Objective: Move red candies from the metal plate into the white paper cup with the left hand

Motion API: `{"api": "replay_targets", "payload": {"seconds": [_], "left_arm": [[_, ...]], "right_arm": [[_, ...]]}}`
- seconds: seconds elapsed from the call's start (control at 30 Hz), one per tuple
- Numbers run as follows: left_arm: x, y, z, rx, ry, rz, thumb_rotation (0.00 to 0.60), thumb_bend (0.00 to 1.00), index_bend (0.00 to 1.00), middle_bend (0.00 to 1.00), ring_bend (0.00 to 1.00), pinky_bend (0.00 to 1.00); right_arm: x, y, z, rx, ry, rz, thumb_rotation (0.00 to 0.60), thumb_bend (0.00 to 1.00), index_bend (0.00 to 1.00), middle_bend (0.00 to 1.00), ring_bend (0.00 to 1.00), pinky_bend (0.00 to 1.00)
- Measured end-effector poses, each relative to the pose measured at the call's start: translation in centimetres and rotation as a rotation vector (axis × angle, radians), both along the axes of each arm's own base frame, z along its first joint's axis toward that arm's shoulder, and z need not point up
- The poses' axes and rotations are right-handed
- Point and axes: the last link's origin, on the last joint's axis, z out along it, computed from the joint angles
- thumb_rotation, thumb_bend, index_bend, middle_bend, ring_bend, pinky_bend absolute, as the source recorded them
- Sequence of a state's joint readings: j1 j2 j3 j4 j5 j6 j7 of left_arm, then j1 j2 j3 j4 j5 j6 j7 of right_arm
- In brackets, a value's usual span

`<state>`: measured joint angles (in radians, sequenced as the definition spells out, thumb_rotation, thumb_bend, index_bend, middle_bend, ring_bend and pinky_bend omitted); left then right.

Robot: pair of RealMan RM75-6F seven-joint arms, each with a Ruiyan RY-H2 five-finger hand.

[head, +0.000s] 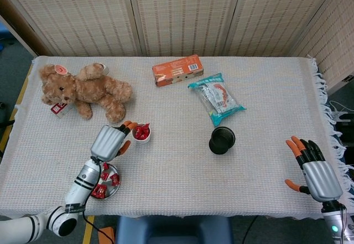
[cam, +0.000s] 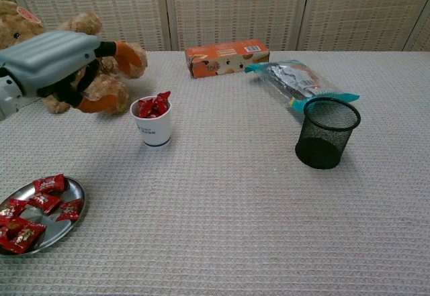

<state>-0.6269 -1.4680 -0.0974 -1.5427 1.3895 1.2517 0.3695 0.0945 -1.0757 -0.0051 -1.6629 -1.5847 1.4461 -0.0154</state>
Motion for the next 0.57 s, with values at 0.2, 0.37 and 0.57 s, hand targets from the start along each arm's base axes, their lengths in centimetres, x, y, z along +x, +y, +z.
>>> {"api": "replay_targets", "payload": {"seconds": [0.2, 0.37, 0.57], "left_arm": [[-7.3, -5.5, 5.8, -0.045, -0.124, 0.142, 0.600, 0.37, 0.06, 0.04, 0.02, 0.22], [-12.6, -12.0, 8.3, 0.000, -0.273, 0.284, 0.600, 0.37, 0.00, 0.00, 0.00, 0.17], [-14.3, -14.3, 10.9, 0.129, -0.229, 0.244, 0.600, 0.37, 0.00, 0.00, 0.00, 0.16]], "right_arm": [[0.0, 0.5, -0.1, -0.021, 0.037, 0.000, 0.600, 0.04, 0.00, 0.00, 0.00, 0.00], [0.3, 1.1, -0.3, -0.039, 0.066, -0.008, 0.600, 0.04, 0.00, 0.00, 0.00, 0.00], [0.8, 2.6, -0.1, -0.063, 0.072, -0.005, 0.600, 0.04, 0.00, 0.00, 0.00, 0.00]]}}
